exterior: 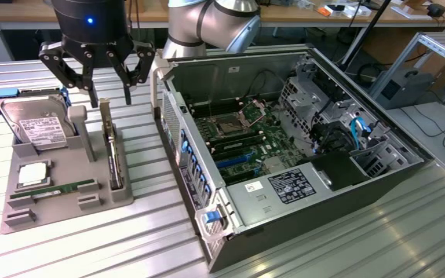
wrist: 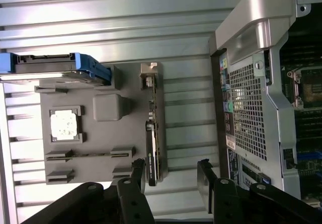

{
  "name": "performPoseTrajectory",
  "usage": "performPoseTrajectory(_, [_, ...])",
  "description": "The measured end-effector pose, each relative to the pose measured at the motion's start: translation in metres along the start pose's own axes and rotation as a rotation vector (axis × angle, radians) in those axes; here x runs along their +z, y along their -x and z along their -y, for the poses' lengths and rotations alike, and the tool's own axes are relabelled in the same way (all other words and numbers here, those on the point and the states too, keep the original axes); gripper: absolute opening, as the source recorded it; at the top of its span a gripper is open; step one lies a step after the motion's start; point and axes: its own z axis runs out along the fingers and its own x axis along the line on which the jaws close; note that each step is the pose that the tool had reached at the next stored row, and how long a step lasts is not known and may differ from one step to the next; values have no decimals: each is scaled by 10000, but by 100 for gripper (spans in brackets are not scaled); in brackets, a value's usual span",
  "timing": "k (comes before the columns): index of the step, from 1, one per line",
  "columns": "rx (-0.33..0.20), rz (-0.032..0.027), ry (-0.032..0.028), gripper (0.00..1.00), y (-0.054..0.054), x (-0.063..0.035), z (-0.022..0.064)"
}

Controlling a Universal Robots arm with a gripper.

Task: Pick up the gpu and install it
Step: 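Pick up the gpu and move the gpu toward the slot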

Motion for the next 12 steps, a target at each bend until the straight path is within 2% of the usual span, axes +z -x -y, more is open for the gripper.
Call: performPoseTrajectory(12, [0,0,0,54,-2,28,1])
